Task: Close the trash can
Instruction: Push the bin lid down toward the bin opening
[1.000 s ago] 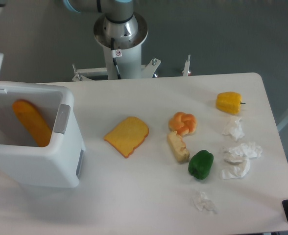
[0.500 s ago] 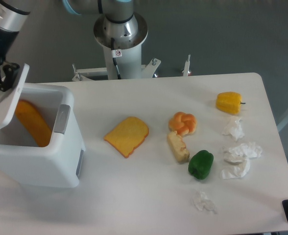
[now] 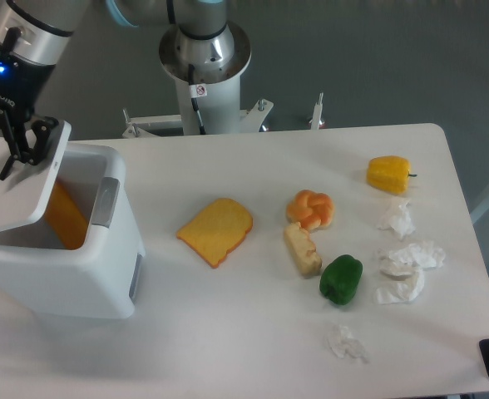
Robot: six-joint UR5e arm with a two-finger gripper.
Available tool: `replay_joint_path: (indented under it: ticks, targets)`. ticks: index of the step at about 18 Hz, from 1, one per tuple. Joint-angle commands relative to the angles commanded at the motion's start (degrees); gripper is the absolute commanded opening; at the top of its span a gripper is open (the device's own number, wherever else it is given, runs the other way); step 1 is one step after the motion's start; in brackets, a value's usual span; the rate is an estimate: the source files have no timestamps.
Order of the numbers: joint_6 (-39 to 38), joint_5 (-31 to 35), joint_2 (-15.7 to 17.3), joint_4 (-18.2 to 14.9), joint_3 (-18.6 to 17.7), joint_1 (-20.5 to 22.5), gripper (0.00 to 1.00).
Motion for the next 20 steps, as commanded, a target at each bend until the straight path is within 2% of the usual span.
replay_joint_path:
  ticks: [9,20]
  targets:
    - [0.2,0.0,0.0,0.0,0.0,1.1,1.00]
    - [4.4,0.0,-0.4,0.1,0.0,2.4,1.00]
